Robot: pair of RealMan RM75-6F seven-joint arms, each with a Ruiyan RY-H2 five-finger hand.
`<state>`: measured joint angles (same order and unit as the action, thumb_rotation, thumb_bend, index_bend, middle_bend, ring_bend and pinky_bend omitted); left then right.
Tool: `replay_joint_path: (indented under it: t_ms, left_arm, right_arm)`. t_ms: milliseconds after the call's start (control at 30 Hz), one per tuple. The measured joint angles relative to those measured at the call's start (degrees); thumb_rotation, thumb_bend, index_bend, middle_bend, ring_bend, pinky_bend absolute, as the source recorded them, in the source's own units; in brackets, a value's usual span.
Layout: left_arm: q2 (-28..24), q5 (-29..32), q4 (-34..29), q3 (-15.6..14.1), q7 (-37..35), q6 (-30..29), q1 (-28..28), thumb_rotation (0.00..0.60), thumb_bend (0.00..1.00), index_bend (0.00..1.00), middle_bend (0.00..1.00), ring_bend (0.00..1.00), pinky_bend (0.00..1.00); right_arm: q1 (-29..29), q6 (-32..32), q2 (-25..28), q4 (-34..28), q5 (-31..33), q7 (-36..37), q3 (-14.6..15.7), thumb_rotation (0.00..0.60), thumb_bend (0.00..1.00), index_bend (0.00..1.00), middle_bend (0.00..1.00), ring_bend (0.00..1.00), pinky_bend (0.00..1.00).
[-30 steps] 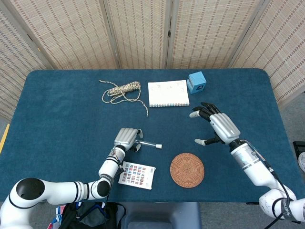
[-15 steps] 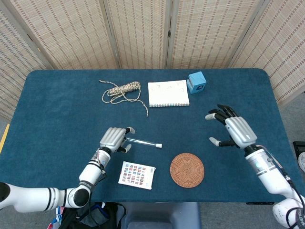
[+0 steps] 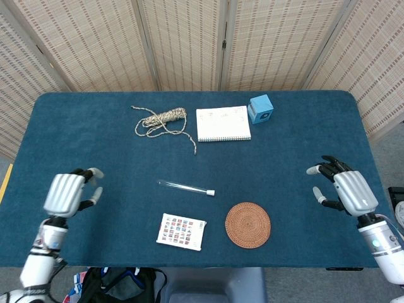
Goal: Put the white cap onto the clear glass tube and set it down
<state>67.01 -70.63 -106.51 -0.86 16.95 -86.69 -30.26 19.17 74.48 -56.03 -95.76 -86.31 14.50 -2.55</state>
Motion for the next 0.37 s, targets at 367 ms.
replay_joint_path:
  t_ms: [367]
  left_arm:
    - [-1.72, -9.22, 3.87, -3.42, -4.30, -10.47, 12.53, 0.600, 0.36, 0.35, 0.49, 0.41, 0.50]
  right_arm:
    - [-7.35, 7.43, 1.14, -1.79, -1.47, -3.87, 2.62, 0.600, 0.30, 0.34, 0.32, 0.13, 0.22]
